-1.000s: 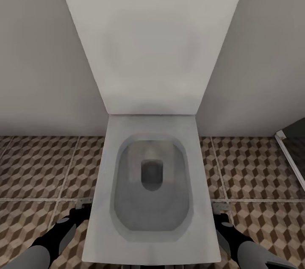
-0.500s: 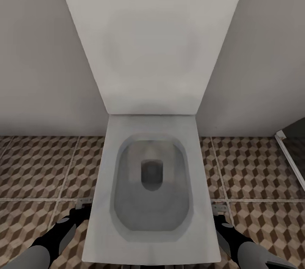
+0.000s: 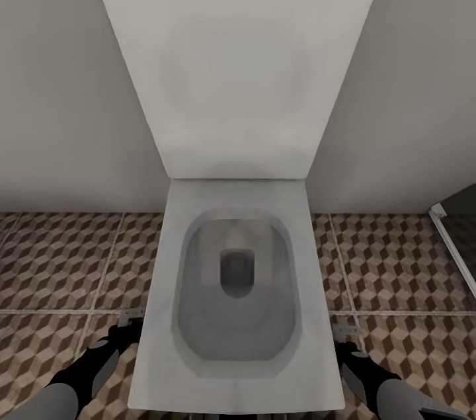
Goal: Take the four mousetraps from the cabinet in the bathroom and place them on the bathroom floor. Make sure all four end up on the same floor surface, and ensure that at least two of them are either under or directly next to the same bathroom sink.
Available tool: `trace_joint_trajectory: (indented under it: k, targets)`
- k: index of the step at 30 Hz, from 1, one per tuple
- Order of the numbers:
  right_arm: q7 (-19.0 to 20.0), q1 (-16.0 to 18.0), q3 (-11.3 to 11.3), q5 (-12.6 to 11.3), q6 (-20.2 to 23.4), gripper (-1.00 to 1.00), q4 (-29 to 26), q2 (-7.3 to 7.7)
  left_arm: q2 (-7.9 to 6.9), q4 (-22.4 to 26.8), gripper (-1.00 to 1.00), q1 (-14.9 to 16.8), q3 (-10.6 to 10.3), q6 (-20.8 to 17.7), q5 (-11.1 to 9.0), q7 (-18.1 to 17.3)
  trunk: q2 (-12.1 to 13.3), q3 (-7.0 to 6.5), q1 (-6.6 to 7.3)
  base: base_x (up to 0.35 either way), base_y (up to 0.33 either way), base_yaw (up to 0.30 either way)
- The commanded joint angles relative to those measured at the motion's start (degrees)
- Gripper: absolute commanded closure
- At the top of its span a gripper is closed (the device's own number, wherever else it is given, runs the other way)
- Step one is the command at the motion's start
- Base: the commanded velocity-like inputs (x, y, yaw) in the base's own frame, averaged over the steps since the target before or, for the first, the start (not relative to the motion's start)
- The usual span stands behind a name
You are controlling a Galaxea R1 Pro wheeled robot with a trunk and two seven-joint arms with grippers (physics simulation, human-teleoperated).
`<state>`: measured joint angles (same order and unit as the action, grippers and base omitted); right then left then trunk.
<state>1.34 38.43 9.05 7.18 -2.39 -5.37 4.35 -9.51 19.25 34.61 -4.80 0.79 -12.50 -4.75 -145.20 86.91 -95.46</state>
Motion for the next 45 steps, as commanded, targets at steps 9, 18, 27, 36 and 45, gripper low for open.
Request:
trace_joint_trajectory:
  k: [9,18,27,36,45]
  targets:
    - [0.4,0.0,0.4,0.6,0.2,1.0,0.6,0.13,-0.12,-0.1,1.0,0.0,-0.5,0.1,-0.4,0.0,0.0,0.04,0.0,0.0,0.0,0.0]
    - [0.4,0.0,0.4,0.6,0.2,1.0,0.6,0.13,-0.07,-0.1,1.0,0.0,-0.5,0.1,-0.4,0.0,0.0,0.04,0.0,0.0,0.0,0.0]
    - [0.4,0.0,0.4,0.6,0.1,1.0,0.6,0.13,-0.07,-0.1,1.0,0.0,-0.5,0.1,-0.4,0.0,0.0,0.04,0.0,0.0,0.0,0.0]
    - [0.4,0.0,0.4,0.6,0.1,-1.0,0.6,0.13,-0.07,-0.1,1.0,0.0,-0.5,0.1,-0.4,0.0,0.0,0.04,0.0,0.0,0.0,0.0]
    - [0.4,0.0,0.4,0.6,0.1,-1.0,0.6,0.15,-0.07,-0.1,1.0,0.0,-0.5,0.1,-0.4,0.0,0.0,0.04,0.0,0.0,0.0,0.0]
